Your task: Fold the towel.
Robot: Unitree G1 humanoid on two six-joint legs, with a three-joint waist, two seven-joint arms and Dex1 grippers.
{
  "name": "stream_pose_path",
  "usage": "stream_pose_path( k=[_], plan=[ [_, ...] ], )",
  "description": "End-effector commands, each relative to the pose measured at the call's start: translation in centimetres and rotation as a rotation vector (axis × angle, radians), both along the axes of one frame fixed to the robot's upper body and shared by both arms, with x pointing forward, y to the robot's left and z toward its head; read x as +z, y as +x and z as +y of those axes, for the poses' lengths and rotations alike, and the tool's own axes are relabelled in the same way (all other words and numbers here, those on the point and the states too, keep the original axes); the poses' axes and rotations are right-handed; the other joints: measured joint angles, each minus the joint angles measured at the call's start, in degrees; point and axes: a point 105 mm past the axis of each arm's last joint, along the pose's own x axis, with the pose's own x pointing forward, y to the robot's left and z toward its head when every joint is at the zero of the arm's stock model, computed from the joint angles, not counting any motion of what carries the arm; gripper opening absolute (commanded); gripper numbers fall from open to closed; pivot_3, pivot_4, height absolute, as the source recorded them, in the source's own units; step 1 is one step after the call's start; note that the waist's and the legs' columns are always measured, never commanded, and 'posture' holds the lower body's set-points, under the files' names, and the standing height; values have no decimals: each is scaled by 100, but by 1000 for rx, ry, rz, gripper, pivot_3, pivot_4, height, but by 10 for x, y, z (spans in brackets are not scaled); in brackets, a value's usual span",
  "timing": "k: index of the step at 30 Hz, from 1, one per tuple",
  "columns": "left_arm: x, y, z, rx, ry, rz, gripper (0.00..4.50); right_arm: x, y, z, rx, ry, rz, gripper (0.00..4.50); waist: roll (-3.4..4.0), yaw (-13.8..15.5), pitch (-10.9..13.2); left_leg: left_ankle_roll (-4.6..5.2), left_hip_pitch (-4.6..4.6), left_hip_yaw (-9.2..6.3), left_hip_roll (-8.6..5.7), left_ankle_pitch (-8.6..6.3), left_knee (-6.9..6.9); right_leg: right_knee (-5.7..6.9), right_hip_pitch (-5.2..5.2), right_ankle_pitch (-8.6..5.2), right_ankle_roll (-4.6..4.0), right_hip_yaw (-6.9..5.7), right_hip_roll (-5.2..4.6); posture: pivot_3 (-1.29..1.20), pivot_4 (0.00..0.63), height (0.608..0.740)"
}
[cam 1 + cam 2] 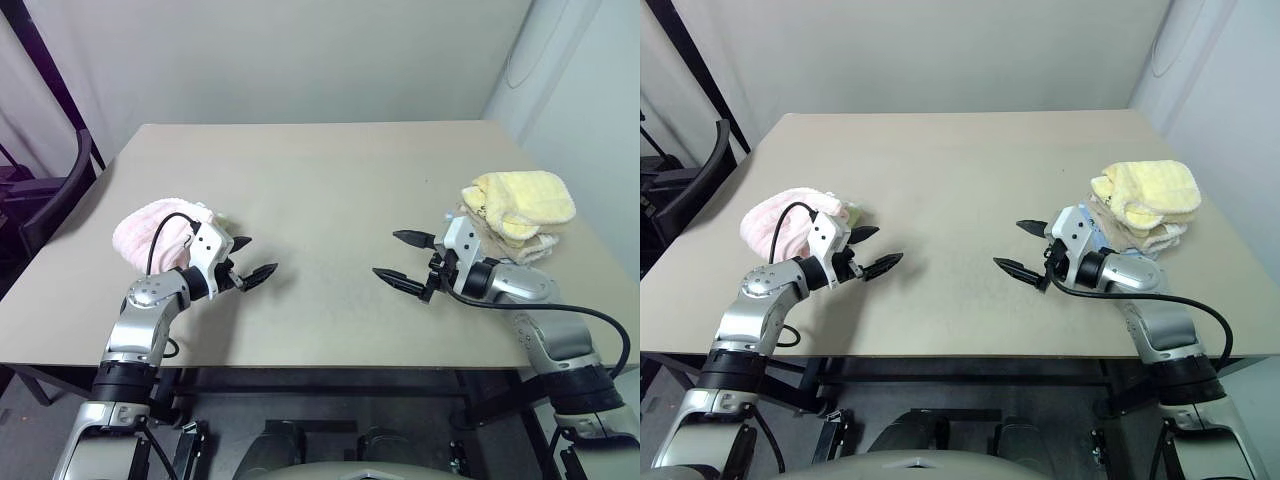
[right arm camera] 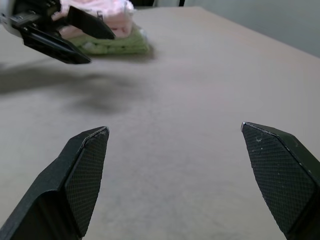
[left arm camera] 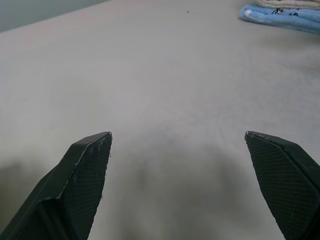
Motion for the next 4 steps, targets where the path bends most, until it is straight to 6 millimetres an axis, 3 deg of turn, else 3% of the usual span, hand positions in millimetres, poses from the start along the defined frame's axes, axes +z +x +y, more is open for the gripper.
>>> stream_pose_path(
  k=[1, 4],
  plan=[
    [17, -3, 13, 45, -6, -62, 4500, 13, 9, 3, 5, 35, -44, 4459, 0, -4, 0, 0, 2, 0, 3, 0, -1, 0, 2, -1, -1, 0, 1, 0, 0, 740],
    [14, -6, 18, 57, 18, -52, 4500, 12, 20, 10, 4, 10, -62, 4459, 1, 4, 0, 0, 2, 0, 4, 0, 1, 2, -2, 0, -2, 0, 2, 0, 0, 740]
  ],
)
